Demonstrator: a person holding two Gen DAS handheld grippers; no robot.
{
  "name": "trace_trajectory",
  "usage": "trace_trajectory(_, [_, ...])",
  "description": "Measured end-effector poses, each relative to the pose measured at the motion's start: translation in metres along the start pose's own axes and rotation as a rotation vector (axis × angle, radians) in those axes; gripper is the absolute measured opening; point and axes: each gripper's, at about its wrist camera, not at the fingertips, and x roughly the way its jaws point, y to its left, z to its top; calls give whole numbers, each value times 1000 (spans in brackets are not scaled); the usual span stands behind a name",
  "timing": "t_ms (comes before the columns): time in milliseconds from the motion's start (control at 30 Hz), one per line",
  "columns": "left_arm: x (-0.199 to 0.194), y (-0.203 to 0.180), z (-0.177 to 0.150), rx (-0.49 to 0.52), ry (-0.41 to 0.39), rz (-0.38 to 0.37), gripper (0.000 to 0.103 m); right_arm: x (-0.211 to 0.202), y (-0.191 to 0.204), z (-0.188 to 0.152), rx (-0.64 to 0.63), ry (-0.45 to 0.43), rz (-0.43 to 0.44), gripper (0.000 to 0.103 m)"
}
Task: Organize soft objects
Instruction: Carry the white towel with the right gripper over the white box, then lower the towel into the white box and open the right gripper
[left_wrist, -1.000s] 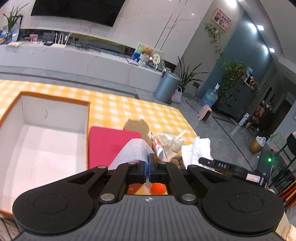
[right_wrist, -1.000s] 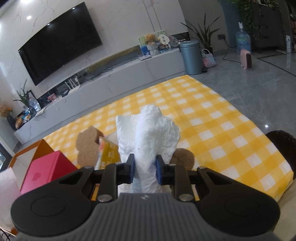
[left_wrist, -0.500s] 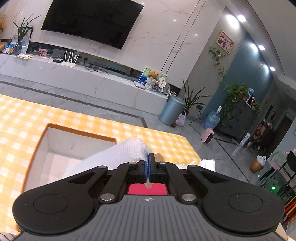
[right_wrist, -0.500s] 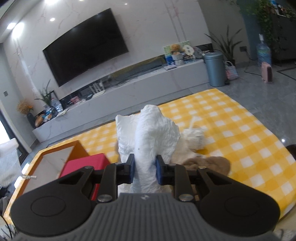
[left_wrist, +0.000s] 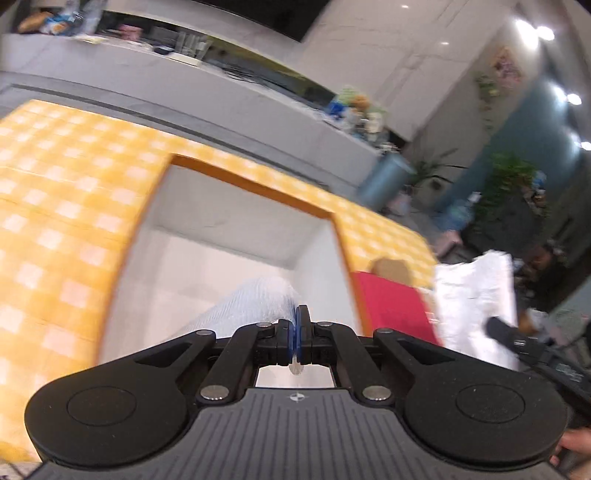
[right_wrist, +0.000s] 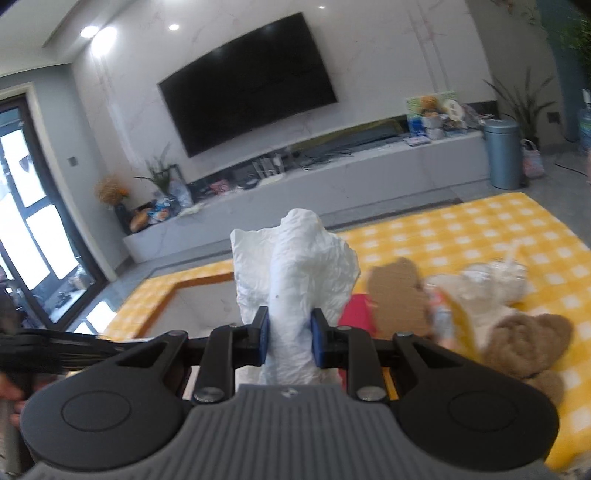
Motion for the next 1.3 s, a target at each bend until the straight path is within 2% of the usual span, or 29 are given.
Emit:
trace_trajectory(167, [-5,7,-9,7,31,53,2,11,43,-4,-59,31,63,22])
trace_trajectory(300, [0,8,-20,38,105,62,3,20,65,-11,-99,57,69,22])
trace_trajectory(333, [2,8,-23,47,124,57,6,22,68,-13,-103,64,67,22])
trace_trajectory(400, [2,4,-27,81,124,73,16,27,72,-15,-109,78,61,22])
trace_trajectory(433, [-1,0,-27,113,110,89,24,28,75,-16,-111,82,54,22])
trace_trajectory(500, [-11,-5,-27,142,61,74,44,32,79,-17,-125,93,43,22])
trace_trajectory(567, [-24,-5,-25,113,9,41,82,35,83,-17,-128,96,32,22])
trace_trajectory(600, [-31,-4,-25,92,-23,32,87,36,85,-17,-125,98,32,22])
trace_trajectory(700, [-51,-8,-24,86,-116,56,88,39,92,-19,-134,106,39,22])
trace_trajectory(833, [-68,-29,-26,272,-248,165,92,44,104,-20,-159,121,31,22])
trace_trajectory(900, [-73,-36,-27,300,-293,225,96,51,109,-19,-170,137,27,22])
trace_trajectory(1000, [-73,-40,-29,282,-315,303,97,63,122,-22,-250,173,-14,22])
trace_trajectory(1100, [-68,-33,-28,248,-354,378,97,85,132,-31,-296,249,-14,22])
trace_trajectory(1200, [-73,-24,-29,191,-454,396,97,108,140,-45,-378,313,-43,22])
trace_trajectory(1300, [-77,-19,-28,188,-475,397,97,133,144,-58,-472,375,-127,22])
